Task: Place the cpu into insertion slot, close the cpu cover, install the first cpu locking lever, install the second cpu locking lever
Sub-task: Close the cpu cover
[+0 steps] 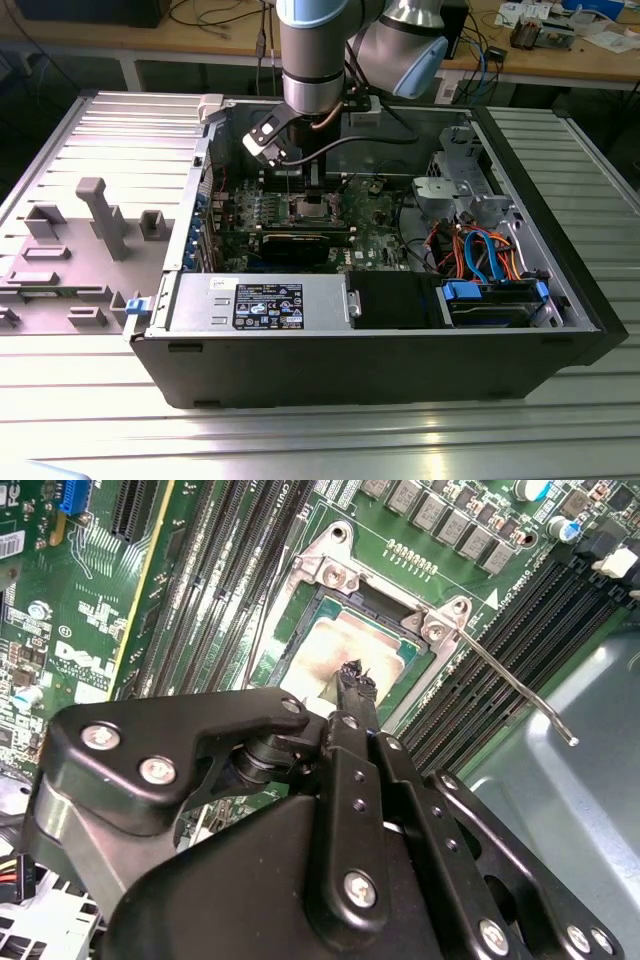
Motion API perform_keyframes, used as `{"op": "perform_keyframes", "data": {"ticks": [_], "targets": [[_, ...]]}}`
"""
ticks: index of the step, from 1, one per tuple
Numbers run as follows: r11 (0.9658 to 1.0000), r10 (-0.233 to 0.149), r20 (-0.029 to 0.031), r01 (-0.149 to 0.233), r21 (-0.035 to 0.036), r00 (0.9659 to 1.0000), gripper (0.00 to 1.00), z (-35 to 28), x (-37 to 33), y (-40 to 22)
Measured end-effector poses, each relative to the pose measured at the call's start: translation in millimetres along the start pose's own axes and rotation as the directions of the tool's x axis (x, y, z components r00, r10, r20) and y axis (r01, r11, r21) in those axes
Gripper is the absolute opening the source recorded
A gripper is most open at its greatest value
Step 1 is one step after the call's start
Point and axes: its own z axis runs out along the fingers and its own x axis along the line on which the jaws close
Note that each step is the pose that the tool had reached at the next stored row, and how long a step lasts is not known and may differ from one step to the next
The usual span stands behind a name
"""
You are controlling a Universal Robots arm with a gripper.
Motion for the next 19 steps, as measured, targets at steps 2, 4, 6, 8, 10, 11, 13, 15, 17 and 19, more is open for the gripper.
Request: {"op": "perform_keyframes", "data": {"ticks": [2, 4, 6, 8, 10, 11, 13, 15, 17, 19], "targets": [[1.0000, 0.000, -0.0001, 0.000, -0.0001, 1.0000, 0.11, -0.6, 0.0, 0.1], [1.0000, 0.000, -0.0001, 0.000, -0.0001, 1.0000, 0.11, -1.8, 0.0, 0.1], [1.0000, 0.000, -0.0001, 0.000, -0.0001, 1.0000, 0.11, -2.9, 0.0, 0.2], [1.0000, 0.000, -0.0001, 0.000, -0.0001, 1.0000, 0.11, -6.3, 0.1, 0.4], [1.0000, 0.000, -0.0001, 0.000, -0.0001, 1.0000, 0.11, -9.3, 0.2, 0.6], [1.0000, 0.000, -0.0001, 0.000, 0.0000, 1.0000, 0.11, -9.9, 0.2, 0.6], [1.0000, 0.000, -0.0002, 0.000, -0.0001, 1.0000, 0.11, -11.3, 0.2, 0.8], [1.0000, 0.000, -0.0001, 0.000, -0.0001, 1.0000, 0.11, -12.6, 0.2, 0.8], [1.0000, 0.000, -0.0001, 0.000, -0.0001, 1.0000, 0.11, -15.3, 0.2, 1.0], [1.0000, 0.000, -0.0004, 0.000, -0.0002, 1.0000, 0.11, -16.8, 0.3, 1.1]]}}
